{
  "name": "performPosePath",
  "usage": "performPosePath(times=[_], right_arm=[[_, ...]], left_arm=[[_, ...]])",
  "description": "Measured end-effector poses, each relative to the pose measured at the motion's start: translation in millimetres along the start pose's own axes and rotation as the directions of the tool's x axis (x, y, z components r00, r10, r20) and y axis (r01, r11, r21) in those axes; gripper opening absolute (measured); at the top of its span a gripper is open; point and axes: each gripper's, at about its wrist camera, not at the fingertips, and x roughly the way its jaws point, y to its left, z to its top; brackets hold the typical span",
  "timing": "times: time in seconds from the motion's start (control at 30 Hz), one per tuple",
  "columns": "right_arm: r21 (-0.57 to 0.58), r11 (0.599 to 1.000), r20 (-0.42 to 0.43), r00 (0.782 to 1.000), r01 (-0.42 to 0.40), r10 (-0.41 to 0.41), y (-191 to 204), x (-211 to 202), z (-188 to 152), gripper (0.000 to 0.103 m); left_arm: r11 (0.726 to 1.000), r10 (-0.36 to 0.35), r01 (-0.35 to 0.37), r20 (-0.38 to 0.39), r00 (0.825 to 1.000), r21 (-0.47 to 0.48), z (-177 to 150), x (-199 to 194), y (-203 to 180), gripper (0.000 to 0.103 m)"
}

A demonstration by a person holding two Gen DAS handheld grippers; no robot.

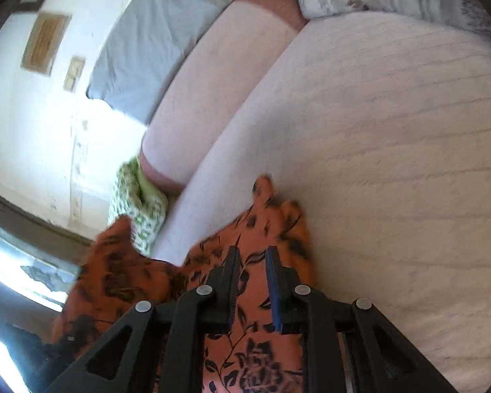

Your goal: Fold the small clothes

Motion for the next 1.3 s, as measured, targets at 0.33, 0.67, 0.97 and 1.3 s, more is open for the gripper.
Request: performPosePath(times=[0.33, 0.67, 0.97, 1.3], right_arm=[[-0.025, 0.995, -0.114, 0.989, -0.099, 0.096, 18.6, 16.2, -1.2, 0.031], [-0.051, 0.998, -0.238, 0.971, -0.049, 0.035, 44.8, 72.2, -35.6, 0.077], [-0.166, 0.986, -0.312, 0.95, -0.019, -0.034, 70.2, 127.5, -58.5, 0.018], [-0.236, 0.971, -0.009, 0.999, 0.043, -0.046, 70.5, 52.9, -29.8, 0.017]], left_arm=[[0.978, -0.209, 0.209, -0.145, 0.967, -0.021, -13.8, -14.3, 25.5, 0.07], [0.974, 0.117, -0.139, -0.126, 0.985, -0.18, -23.4, -31.0, 160.3, 0.077], [0.969, 0.17, -0.202, -0.21, 0.963, -0.14, -57.6, -15.0, 169.8, 0.077], [0.991, 0.128, -0.116, -0.241, 0.962, 0.063, -65.4, 15.5, 78.3, 0.077]])
